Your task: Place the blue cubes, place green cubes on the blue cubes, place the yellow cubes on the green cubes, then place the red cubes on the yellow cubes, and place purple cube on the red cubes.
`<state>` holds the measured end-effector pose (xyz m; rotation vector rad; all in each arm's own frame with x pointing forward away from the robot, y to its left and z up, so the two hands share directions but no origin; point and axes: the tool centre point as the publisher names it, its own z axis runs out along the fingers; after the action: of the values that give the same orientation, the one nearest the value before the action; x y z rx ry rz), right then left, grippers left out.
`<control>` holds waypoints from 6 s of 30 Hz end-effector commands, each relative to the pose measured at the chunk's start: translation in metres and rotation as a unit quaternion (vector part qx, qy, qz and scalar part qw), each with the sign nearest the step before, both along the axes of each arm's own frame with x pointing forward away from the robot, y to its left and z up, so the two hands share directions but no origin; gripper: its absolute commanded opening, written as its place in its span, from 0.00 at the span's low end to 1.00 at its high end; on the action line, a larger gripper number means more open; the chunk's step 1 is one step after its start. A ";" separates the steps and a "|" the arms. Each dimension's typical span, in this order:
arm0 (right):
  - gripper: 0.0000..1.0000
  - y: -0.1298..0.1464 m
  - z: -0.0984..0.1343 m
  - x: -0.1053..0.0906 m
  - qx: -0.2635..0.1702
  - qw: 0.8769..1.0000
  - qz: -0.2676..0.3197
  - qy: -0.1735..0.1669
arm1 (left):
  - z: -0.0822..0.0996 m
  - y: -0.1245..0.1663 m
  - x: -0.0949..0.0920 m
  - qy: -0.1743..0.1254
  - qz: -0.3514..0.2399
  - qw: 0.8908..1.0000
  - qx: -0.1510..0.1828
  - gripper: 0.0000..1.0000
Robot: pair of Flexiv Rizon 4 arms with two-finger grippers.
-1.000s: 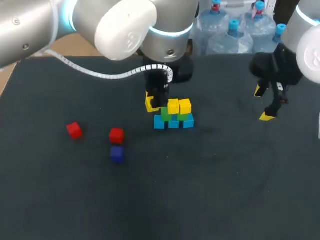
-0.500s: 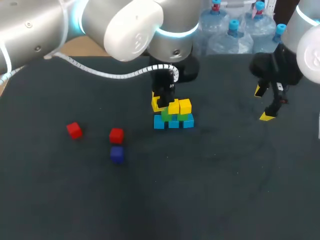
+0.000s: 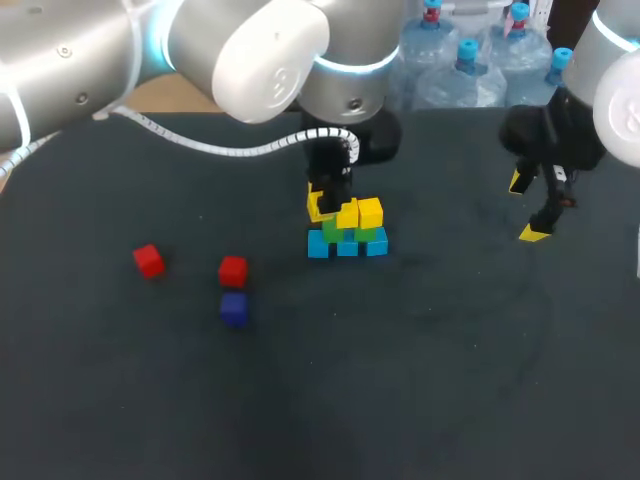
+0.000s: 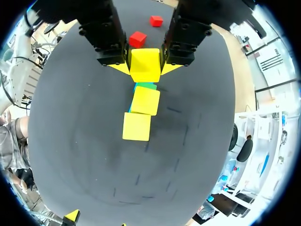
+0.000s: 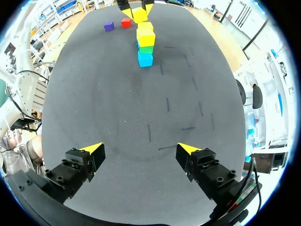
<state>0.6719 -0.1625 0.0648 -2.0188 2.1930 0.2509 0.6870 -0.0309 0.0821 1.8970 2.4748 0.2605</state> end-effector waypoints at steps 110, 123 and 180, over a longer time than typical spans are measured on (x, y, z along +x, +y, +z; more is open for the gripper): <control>1.00 0.000 -0.001 0.001 0.001 1.000 0.001 0.000 | -0.022 -0.008 0.007 0.034 -0.012 0.999 -0.007 0.00; 1.00 0.000 -0.001 0.001 0.001 1.000 0.001 0.000 | -0.022 -0.007 0.007 0.038 -0.012 0.999 -0.002 0.00; 1.00 0.000 -0.001 0.001 0.001 1.000 0.001 0.000 | -0.007 0.008 0.009 0.028 0.005 1.000 0.006 1.00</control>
<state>0.6719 -0.1625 0.0648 -2.0188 2.1930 0.2509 0.7005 -0.0299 0.0657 1.9435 2.5265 0.2125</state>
